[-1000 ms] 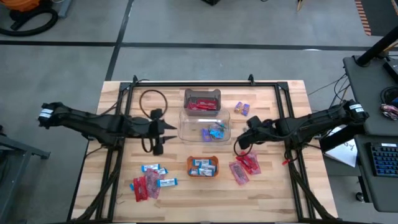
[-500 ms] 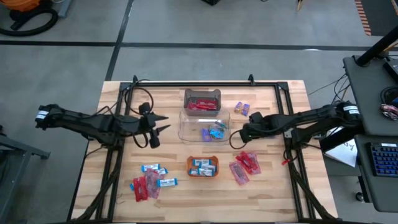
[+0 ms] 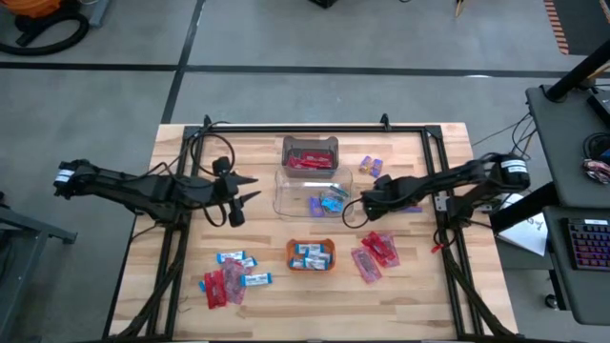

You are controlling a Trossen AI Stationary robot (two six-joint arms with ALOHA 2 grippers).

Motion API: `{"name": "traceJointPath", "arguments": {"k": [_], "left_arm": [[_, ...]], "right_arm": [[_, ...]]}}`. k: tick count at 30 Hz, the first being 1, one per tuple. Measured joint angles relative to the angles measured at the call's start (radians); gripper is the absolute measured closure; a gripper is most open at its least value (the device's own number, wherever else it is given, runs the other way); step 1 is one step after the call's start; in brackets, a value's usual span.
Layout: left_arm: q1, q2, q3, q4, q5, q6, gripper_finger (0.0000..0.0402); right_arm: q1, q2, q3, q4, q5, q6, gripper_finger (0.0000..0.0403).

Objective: Sort candy
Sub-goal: Put the blue candy into the clear transparent bin

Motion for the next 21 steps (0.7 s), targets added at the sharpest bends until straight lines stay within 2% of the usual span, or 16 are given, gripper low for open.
{"name": "traceJointPath", "arguments": {"k": [4,12,16,21], "left_arm": [[0.0,0.007,0.0,0.0,0.0,0.0,0.0262],[0.0,0.015,0.0,0.007,0.0,0.0,0.0262],[0.0,0.015,0.0,0.007,0.0,-0.004,0.0262],[0.0,0.015,0.0,0.007,0.0,-0.007,0.0262]], "right_arm": [[0.0,0.042,-0.001,0.023,-0.003,0.005,0.026],[0.001,0.072,-0.006,0.065,-0.001,-0.001,0.0384],[0.001,0.054,-0.007,0.056,0.022,-0.005,0.0392],[0.0,-0.037,-0.005,0.006,0.054,-0.007,0.0394]]}}
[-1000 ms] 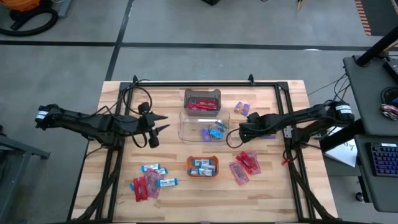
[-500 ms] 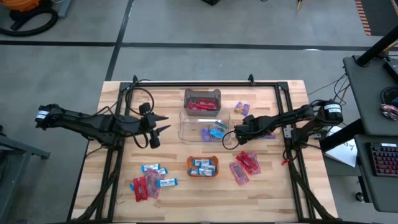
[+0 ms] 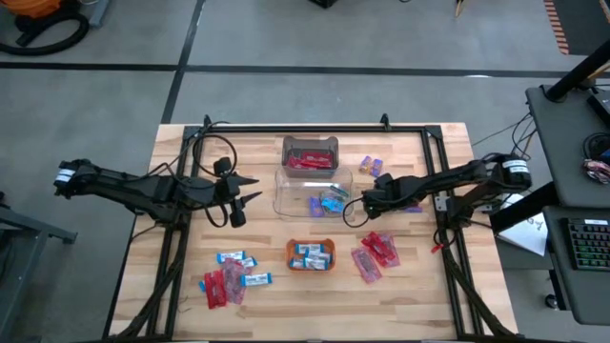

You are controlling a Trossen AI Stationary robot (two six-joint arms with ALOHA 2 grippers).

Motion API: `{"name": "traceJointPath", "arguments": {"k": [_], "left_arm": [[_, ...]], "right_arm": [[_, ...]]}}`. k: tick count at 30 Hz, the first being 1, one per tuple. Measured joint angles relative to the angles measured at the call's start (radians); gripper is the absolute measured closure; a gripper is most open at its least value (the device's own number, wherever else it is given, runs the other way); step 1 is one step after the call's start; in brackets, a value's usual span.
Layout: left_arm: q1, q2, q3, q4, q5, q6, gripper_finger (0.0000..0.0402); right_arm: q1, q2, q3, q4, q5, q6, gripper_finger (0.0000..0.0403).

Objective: Sort candy
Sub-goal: Put the blue candy into the clear transparent bin

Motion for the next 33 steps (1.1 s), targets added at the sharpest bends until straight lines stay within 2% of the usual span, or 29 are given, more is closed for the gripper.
{"name": "traceJointPath", "arguments": {"k": [9,14,20,24,33], "left_arm": [[0.0,0.0,0.0,0.0,0.001,-0.016,0.0262],[0.0,0.0,0.0,0.0,0.002,-0.044,0.0262],[0.0,0.0,0.0,0.0,0.002,-0.082,0.0262],[0.0,0.0,0.0,-0.002,0.003,-0.094,0.0262],[0.0,0.0,0.0,0.001,0.003,-0.071,0.0262]], "right_arm": [[0.023,-0.206,0.003,0.01,0.157,-0.015,0.0395],[0.029,-0.247,0.003,0.005,0.147,0.027,0.0394],[0.029,-0.222,0.003,-0.037,0.126,0.093,0.0388],[0.029,-0.174,0.003,-0.052,0.096,0.106,0.0356],[0.023,-0.025,0.003,-0.052,0.073,0.133,0.0245]]}}
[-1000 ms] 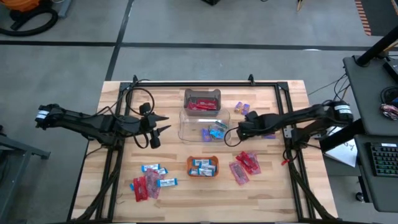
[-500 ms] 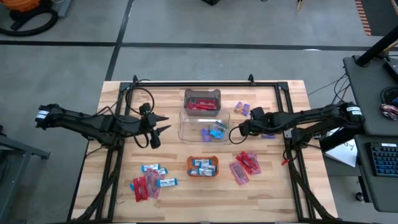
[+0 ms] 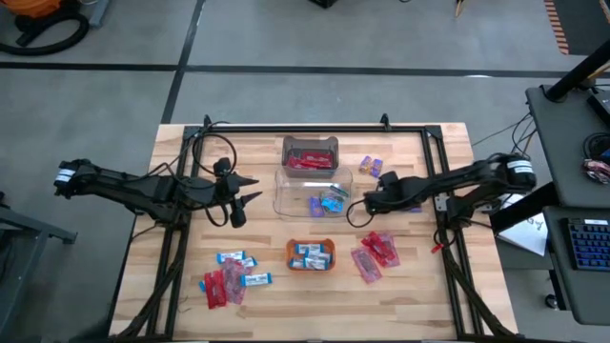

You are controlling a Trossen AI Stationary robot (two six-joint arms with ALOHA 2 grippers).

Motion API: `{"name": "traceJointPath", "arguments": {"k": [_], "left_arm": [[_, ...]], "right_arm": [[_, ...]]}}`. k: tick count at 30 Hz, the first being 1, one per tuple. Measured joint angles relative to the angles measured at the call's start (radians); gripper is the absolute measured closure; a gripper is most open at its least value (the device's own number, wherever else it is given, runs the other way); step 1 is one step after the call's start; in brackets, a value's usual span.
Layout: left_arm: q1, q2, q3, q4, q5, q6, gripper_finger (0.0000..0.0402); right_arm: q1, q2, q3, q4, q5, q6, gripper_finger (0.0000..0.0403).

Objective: Sort candy
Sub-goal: Put the blue candy into the clear transparent bin

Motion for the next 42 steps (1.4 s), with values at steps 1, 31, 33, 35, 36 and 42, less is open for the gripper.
{"name": "traceJointPath", "arguments": {"k": [1,31,33,35,36,42], "left_arm": [[0.0,0.0,0.0,0.0,0.0,0.005,0.0262],[0.0,0.0,-0.001,0.002,0.0,0.026,0.0262],[0.0,0.0,-0.001,0.002,0.0,0.026,0.0262],[0.0,0.0,-0.001,0.002,0.0,0.026,0.0262],[0.0,0.0,-0.001,0.002,0.0,0.026,0.0262],[0.0,0.0,-0.001,0.002,0.0,0.025,0.0262]], "right_arm": [[-0.001,0.022,0.0,0.004,0.0,0.006,0.0236],[-0.016,-0.069,0.026,0.006,0.108,-0.034,0.0394],[-0.01,-0.133,0.037,0.008,0.151,-0.053,0.0394],[0.002,-0.191,0.048,0.044,0.197,-0.084,0.0394],[0.009,-0.216,0.05,0.079,0.214,-0.114,0.0394],[0.052,-0.278,0.05,0.48,0.23,-0.418,0.0394]]}}
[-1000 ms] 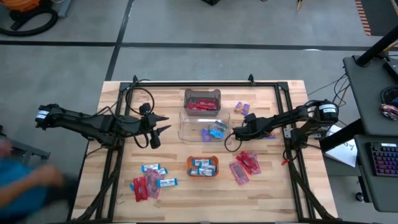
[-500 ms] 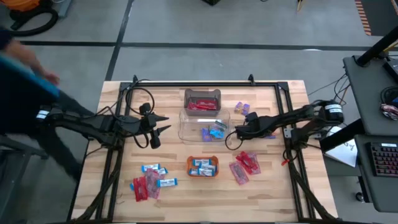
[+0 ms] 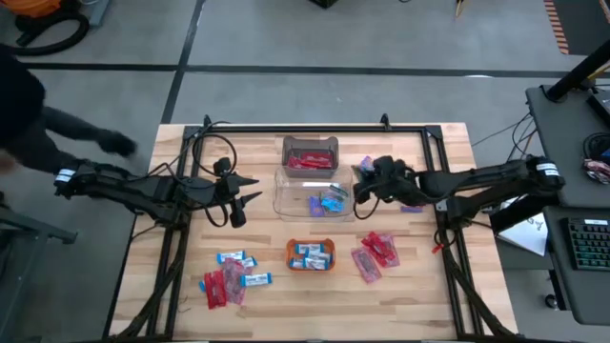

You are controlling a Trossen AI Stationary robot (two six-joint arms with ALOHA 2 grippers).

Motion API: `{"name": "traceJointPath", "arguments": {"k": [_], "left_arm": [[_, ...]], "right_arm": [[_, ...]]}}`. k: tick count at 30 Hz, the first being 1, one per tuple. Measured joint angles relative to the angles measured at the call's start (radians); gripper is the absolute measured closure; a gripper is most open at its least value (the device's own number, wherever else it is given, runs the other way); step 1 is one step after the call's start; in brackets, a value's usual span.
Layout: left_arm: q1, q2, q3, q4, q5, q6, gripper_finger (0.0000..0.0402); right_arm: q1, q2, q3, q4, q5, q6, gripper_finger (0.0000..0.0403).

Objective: Sort candy
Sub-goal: Put the blue candy into the clear transparent bin, then put the red candy into the black transparent bin

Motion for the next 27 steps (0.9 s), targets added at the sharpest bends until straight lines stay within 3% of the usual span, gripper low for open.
{"name": "traceJointPath", "arguments": {"k": [5,9,17,22,27], "left_arm": [[0.0,0.0,0.0,0.0,0.0,0.0,0.0262],[0.0,0.0,0.0,0.0,0.0,-0.002,0.0262],[0.0,0.0,0.0,0.0,0.0,-0.002,0.0262],[0.0,0.0,0.0,-0.001,0.0,-0.018,0.0262],[0.0,0.0,0.0,-0.006,0.0,-0.051,0.0262]], "right_arm": [[0.012,0.075,0.0,0.338,-0.012,-0.203,0.0394],[0.006,0.162,0.005,0.475,-0.053,-0.276,0.0383],[-0.004,0.273,0.039,0.49,-0.055,-0.265,0.0286],[-0.004,0.273,0.054,0.487,-0.055,-0.269,0.0229],[-0.004,0.246,0.054,0.482,-0.105,-0.29,0.0199]]}}
